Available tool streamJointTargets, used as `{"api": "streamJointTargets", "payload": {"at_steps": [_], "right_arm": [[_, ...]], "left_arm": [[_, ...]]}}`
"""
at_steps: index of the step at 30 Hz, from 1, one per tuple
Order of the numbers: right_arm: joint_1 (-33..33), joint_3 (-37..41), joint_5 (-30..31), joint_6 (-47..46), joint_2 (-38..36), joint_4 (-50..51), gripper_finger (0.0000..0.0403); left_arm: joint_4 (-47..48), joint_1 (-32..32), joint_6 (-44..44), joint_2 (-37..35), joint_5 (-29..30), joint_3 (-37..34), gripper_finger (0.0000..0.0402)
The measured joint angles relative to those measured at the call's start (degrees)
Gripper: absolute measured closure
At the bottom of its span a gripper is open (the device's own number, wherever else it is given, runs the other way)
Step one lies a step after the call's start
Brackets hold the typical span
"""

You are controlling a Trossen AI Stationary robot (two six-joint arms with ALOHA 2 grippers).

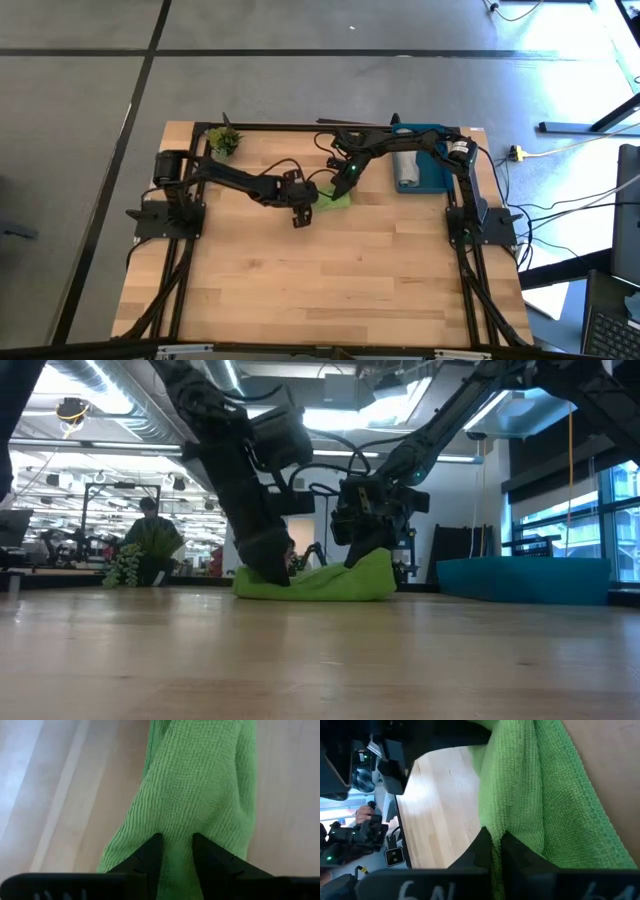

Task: Roll microfiber towels into tight, uniform cylinder then place into a basket
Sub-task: Roll the green towel

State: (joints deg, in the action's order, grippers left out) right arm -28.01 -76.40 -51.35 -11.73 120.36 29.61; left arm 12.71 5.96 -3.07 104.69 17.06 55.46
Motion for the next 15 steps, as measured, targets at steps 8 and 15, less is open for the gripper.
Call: {"api": "streamJointTargets", "payload": {"at_steps": [8, 15], "right_arm": [[0.02, 0.00, 1.15, 0.07, 0.00, -0.35, 0.0377], [0.17, 0.00, 1.29, 0.02, 0.00, -0.58, 0.0331]], "left_arm": [[0.47, 0.79, -0.01, 0.75, -1.87, 0.05, 0.0297], [0.90, 0.83, -0.01, 0.86, -2.76, 0.00, 0.0297]]}}
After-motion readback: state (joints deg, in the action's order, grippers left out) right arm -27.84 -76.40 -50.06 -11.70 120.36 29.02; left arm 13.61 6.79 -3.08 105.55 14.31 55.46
